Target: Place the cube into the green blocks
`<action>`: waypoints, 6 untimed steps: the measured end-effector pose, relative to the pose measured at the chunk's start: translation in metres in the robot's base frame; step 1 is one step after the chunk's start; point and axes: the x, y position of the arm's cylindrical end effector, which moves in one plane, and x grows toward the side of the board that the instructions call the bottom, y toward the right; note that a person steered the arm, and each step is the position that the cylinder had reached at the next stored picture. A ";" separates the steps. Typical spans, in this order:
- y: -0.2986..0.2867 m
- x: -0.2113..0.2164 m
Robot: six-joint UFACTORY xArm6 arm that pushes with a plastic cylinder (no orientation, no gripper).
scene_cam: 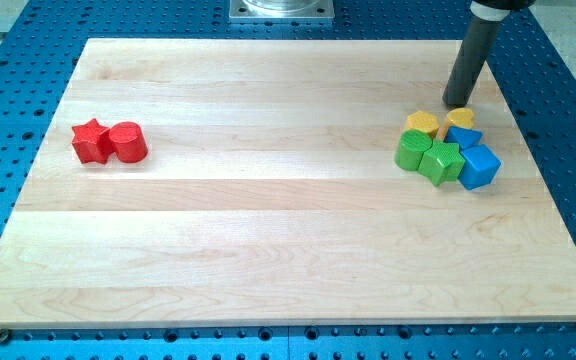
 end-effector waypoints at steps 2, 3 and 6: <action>0.071 0.002; 0.069 0.034; 0.032 0.099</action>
